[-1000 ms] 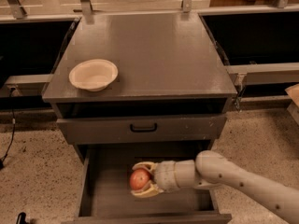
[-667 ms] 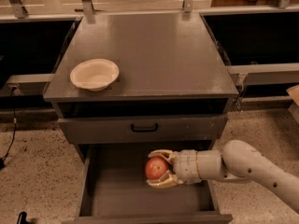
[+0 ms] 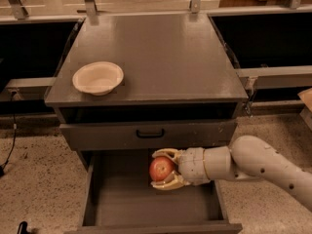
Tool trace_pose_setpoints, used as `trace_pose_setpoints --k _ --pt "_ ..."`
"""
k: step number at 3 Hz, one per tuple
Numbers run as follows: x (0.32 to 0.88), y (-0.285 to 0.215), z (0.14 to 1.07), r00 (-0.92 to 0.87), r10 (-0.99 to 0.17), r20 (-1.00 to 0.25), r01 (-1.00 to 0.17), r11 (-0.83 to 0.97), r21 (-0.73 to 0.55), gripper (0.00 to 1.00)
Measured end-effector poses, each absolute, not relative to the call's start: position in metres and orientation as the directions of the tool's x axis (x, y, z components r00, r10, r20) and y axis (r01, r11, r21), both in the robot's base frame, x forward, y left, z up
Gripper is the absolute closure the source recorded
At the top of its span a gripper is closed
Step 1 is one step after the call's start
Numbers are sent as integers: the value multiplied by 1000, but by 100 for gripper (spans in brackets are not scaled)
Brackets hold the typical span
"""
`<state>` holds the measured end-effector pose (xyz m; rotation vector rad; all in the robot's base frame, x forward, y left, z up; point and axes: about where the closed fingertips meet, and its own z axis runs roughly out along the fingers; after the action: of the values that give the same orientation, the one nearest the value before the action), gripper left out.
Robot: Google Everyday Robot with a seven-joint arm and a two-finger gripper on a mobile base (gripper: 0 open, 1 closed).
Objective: Pick apple from middle drawer and place on counter
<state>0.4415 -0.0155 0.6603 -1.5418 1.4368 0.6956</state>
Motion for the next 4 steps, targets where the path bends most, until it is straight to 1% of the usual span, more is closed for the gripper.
trace_pose_setpoints --k 1,2,3,4 --pt "443 -9 746 282 -526 -802 -938 25 -347 100" --pt "456 -6 828 337 -552 -762 -916 -6 -401 100" --pt "458 -5 828 328 -559 -762 -920 -6 -392 100" --pt "483 -7 841 297 -608 -737 -919 27 -393 100"
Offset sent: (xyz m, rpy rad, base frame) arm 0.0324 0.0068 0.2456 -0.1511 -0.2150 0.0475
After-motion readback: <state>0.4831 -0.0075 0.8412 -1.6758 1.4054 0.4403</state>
